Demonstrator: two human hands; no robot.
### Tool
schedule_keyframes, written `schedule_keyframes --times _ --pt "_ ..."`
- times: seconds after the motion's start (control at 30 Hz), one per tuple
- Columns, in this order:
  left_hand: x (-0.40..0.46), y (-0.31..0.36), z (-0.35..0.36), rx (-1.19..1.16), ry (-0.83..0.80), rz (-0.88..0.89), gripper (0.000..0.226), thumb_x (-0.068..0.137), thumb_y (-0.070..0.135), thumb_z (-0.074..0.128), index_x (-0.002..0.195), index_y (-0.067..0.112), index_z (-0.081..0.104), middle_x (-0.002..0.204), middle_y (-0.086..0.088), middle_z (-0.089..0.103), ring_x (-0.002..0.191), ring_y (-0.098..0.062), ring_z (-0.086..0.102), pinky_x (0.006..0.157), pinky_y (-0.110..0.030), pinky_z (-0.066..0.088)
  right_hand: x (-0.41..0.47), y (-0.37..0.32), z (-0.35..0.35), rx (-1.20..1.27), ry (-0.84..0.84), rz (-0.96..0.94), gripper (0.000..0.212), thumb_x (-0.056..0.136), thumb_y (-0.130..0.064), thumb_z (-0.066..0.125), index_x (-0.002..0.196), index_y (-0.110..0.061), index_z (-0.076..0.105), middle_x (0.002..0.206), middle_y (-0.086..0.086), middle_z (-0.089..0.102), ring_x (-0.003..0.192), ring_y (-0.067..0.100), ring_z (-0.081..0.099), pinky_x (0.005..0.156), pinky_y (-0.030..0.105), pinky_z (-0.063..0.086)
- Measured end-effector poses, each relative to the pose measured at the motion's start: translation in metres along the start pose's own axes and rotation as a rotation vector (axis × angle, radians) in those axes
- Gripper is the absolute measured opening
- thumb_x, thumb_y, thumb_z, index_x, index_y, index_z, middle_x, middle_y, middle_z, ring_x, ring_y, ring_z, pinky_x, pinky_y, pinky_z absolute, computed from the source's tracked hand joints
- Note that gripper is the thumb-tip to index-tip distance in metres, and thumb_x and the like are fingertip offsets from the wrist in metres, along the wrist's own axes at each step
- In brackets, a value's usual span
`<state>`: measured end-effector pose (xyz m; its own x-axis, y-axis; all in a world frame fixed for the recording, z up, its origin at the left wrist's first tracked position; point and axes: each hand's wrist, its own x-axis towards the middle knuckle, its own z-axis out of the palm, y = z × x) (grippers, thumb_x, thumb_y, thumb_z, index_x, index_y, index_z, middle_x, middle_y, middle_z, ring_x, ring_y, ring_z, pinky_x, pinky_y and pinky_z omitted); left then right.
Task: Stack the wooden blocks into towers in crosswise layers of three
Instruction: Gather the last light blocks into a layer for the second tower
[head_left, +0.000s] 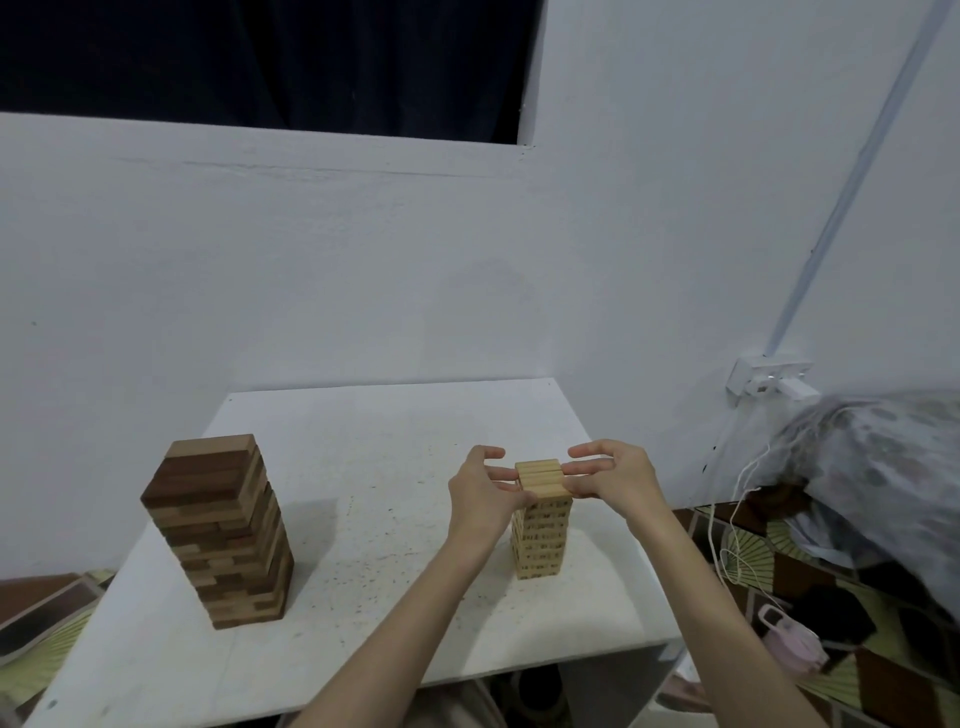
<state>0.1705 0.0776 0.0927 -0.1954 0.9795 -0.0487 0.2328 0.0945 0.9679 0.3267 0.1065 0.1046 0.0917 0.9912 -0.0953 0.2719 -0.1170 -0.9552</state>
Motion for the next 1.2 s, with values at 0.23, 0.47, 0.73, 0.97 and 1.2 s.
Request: schedule_keyframes --times 0.23,0.47,0.73,0.97,1.2 --pt "0.001 -0.002 0.000 0.033 -0.005 -0.005 0.057 0.071 0.003 0.078 0.120 0.008 0.049 0.103 -0.008 0.066 0.077 -0.012 0.060 0.054 -0.009 0.044 -0.001 0.001 0.001 0.009 -0.005 -0.009 0.031 0.072 0.015 0.072 0.083 -0.013 0.064 0.086 0.013 0.070 0.082 0.025 0.069 0.072 0.030 0.058" --pt "0.000 -0.001 -0.002 0.058 0.010 0.019 0.059 0.074 0.016 0.078 0.124 0.012 0.047 0.112 -0.001 0.055 0.089 -0.013 0.057 0.065 -0.014 0.044 -0.001 0.002 0.001 0.046 0.016 -0.011 0.027 0.074 0.011 0.072 0.092 -0.008 0.065 0.088 0.013 0.070 0.076 0.023 0.067 0.072 0.030 0.058" --pt "-0.017 -0.011 0.003 -0.308 -0.085 -0.049 0.055 0.099 0.049 0.018 0.147 0.023 0.026 0.154 0.008 0.023 0.140 -0.010 0.023 0.117 -0.033 0.016 -0.012 0.024 0.017 0.265 0.099 -0.049 0.039 0.100 -0.033 0.043 0.126 -0.007 0.056 0.119 0.003 0.062 0.111 0.018 0.058 0.098 0.034 0.046" --pt "-0.039 -0.001 0.012 -0.365 -0.241 -0.064 0.058 0.096 0.048 -0.002 0.150 0.027 0.005 0.153 0.016 0.010 0.136 0.002 0.015 0.097 -0.014 0.015 -0.028 0.039 0.040 0.459 -0.031 -0.019 0.084 0.078 -0.067 0.023 0.149 -0.023 0.026 0.149 -0.007 0.039 0.141 0.013 0.030 0.120 0.037 0.017" --pt "-0.053 0.018 0.005 -0.384 -0.303 -0.047 0.044 0.099 0.039 -0.003 0.139 0.035 0.015 0.114 0.028 0.031 0.106 0.009 0.032 0.075 0.003 0.025 -0.033 0.037 0.048 0.476 -0.041 -0.061 0.073 0.076 -0.069 0.018 0.141 -0.036 0.031 0.152 -0.008 0.033 0.141 0.012 0.028 0.115 0.032 0.019"
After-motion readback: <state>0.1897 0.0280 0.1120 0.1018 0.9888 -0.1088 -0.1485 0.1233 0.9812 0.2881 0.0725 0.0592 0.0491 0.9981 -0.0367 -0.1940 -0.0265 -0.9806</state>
